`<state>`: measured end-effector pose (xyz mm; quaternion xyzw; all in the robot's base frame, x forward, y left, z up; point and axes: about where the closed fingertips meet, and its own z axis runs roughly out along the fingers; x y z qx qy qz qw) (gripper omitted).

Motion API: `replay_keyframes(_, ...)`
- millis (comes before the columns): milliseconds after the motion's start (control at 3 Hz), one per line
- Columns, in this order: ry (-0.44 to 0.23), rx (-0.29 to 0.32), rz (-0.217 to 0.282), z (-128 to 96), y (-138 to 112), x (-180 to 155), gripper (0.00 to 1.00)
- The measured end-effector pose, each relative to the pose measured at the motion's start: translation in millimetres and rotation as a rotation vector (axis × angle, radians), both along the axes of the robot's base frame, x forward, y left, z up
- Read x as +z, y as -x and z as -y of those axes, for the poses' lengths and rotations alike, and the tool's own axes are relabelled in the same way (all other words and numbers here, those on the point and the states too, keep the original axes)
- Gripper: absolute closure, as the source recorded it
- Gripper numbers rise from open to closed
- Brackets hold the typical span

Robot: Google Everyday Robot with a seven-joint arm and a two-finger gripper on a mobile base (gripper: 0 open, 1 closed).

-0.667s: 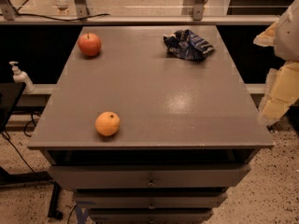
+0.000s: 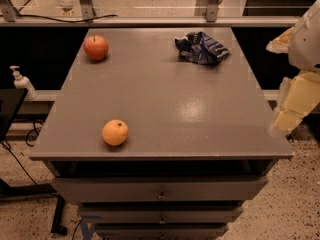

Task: Move orange near blue chip bag

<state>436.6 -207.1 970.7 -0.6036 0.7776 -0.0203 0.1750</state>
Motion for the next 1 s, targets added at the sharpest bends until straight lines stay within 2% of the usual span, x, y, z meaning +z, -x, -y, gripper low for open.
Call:
replay_keyframes(333,-0.096,-0.001,0.004,-27,4,-13,0.00)
replay_keyframes(1000,-0.335,0.028,-0.004,-113,0,-48,0.00)
